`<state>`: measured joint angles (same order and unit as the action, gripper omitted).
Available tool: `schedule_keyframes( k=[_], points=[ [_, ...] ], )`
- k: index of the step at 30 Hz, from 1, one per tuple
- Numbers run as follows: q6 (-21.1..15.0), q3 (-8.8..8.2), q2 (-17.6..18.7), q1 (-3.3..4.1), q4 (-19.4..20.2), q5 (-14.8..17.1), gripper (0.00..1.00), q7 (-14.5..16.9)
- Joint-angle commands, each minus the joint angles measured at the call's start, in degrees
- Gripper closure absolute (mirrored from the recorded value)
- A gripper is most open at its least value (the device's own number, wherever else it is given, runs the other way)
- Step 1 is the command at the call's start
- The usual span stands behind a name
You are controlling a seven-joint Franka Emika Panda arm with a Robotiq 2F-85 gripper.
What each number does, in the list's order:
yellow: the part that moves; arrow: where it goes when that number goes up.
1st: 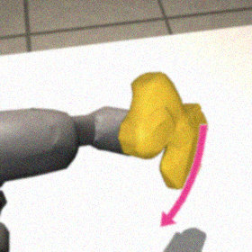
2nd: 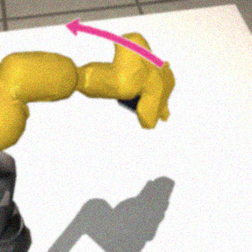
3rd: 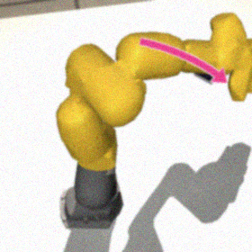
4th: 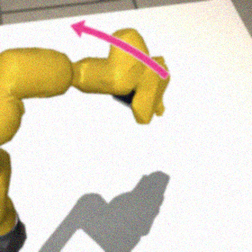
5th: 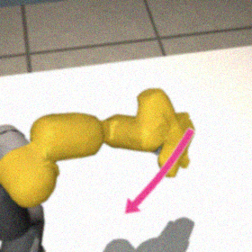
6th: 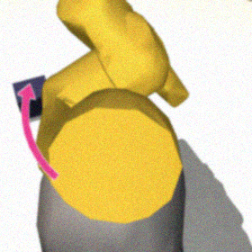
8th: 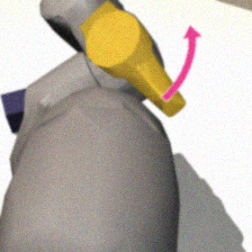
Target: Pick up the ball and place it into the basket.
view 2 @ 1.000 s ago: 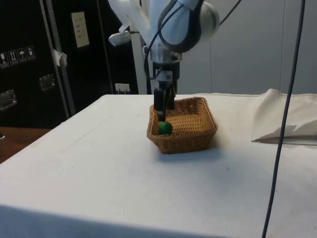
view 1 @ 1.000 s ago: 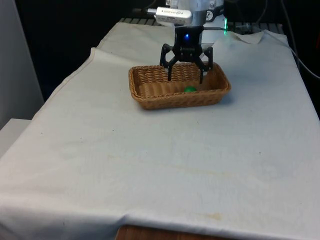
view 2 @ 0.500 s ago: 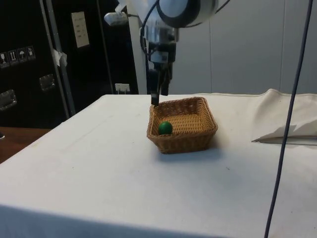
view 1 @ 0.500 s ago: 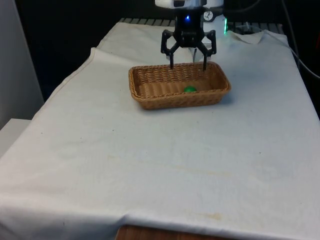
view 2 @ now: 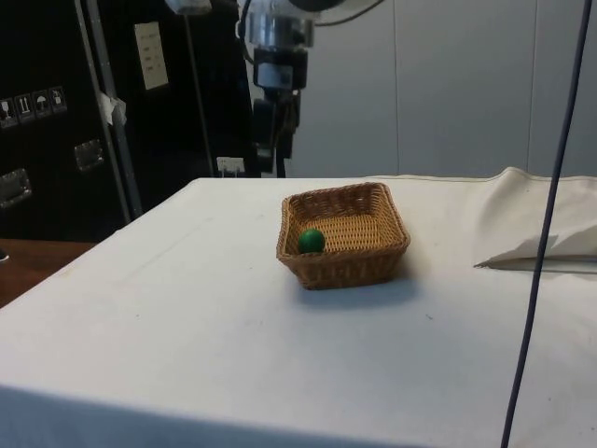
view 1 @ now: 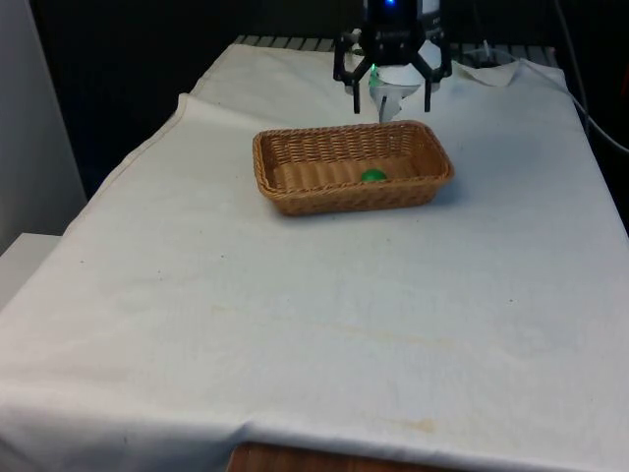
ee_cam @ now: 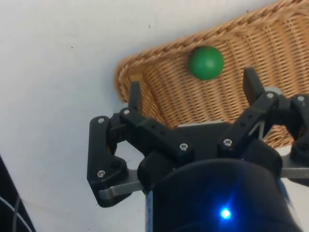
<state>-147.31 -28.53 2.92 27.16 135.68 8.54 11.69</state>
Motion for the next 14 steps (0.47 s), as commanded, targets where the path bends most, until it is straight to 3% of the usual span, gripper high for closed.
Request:
schedule_keyframes(
  k=[1,5,6,7,10,14],
  points=[
    [0.57,-0.06,0.11,0.17,-0.52,-1.49,0.00,-1.32],
    [1.49,0.57,0.06,0.17,-1.72,-2.12,0.00,-1.95],
    [1.15,0.86,-0.23,0.06,-1.49,-0.57,0.00,-0.57],
    [1.66,0.80,0.11,0.23,-2.06,-2.41,0.00,-2.29],
    [2.41,1.60,0.11,0.11,-2.81,-3.50,0.00,-3.50],
    [2.23,1.89,-0.11,0.06,-2.69,-2.81,0.00,-2.92]
  ],
)
